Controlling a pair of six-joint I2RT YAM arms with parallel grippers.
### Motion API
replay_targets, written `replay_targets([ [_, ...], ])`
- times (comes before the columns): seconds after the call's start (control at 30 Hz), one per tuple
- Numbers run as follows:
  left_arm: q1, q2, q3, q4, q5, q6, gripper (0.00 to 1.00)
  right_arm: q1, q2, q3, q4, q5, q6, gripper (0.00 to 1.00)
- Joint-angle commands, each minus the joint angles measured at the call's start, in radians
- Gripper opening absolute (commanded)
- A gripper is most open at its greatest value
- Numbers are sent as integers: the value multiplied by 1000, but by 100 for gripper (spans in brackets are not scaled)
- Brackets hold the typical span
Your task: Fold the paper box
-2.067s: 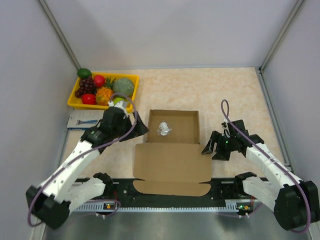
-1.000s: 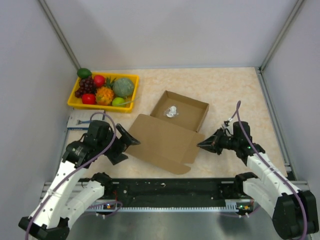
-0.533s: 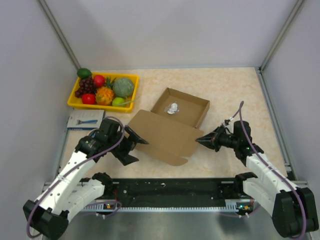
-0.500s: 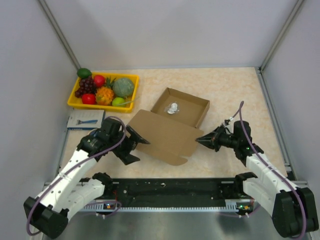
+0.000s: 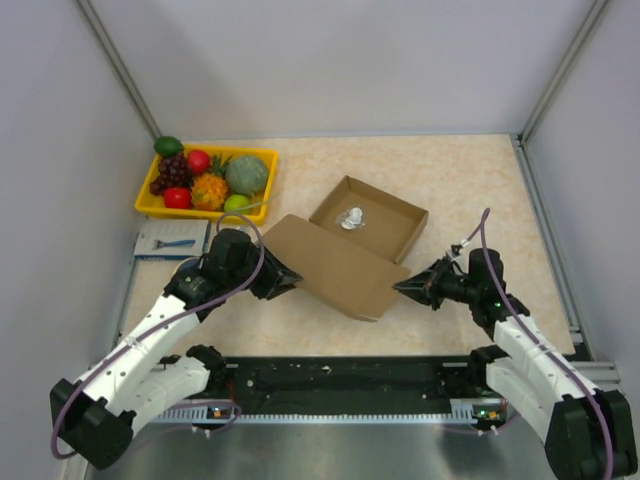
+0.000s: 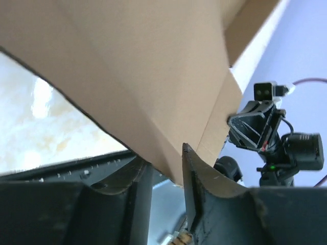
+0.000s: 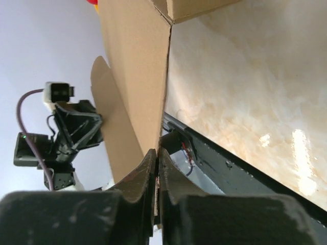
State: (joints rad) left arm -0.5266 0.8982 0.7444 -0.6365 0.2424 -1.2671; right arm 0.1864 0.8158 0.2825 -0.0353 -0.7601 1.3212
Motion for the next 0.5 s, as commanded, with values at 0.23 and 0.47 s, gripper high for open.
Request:
replay_targets([
  [0.23, -4, 43, 177, -56, -122, 532, 0, 50, -180, 204, -533, 146, -509, 56],
  [0.47, 10, 158, 442, -294, -205, 935, 0, 100, -115, 403, -669, 257, -658, 80],
])
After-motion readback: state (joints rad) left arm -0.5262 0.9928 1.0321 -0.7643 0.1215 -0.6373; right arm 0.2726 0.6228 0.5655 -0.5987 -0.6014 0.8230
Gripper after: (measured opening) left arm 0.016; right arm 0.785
